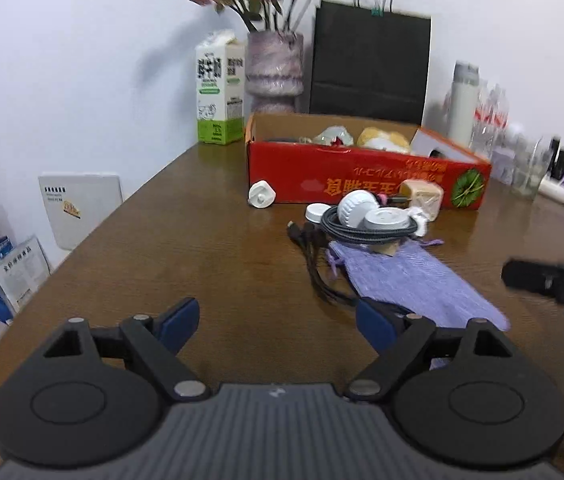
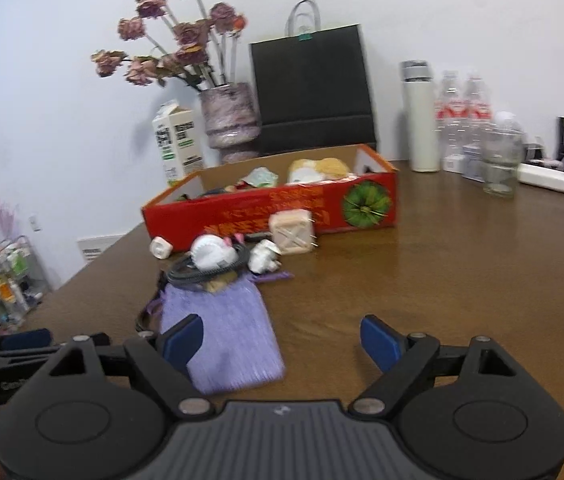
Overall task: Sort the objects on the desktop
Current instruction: 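Grasp the white round disc with the right tool while the left tool grasps the black cable, then carry the white disc and black cable into the cardboard box and open both tools, then withdraw both open tools back over the table, then grasp the white crumpled tissue with the right tool while the left tool grasps the braided pink-tied cable, then carry the tissue and braided cable into the cardboard box and open both tools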
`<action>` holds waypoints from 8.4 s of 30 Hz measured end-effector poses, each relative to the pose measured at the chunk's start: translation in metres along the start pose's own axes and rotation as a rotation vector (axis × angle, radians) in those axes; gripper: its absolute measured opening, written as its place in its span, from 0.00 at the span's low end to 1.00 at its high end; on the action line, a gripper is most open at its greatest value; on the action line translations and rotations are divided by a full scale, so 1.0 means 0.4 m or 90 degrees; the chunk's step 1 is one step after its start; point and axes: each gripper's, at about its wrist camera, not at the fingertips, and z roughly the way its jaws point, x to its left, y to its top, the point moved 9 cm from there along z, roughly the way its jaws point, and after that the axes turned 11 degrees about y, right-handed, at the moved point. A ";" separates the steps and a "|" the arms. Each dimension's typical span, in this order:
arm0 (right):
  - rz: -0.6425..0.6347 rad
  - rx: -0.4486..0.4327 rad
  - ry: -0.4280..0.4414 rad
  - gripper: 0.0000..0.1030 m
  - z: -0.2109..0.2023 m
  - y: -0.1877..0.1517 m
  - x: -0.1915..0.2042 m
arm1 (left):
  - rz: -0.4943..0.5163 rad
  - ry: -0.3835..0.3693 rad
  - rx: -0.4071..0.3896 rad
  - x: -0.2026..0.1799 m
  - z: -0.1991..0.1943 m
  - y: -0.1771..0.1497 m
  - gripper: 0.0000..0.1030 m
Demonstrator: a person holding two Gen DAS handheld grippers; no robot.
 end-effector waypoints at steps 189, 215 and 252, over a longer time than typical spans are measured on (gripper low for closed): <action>0.110 -0.087 0.090 0.13 0.078 0.058 -0.131 | -0.079 -0.142 0.023 -0.032 -0.071 0.142 0.13; 0.006 -0.142 0.030 0.13 0.025 0.480 -0.194 | -0.009 -0.109 -0.065 -0.058 0.123 0.531 0.13; 0.005 0.085 -0.091 0.79 0.145 0.168 -0.257 | 0.019 0.080 0.010 0.022 0.191 0.215 0.55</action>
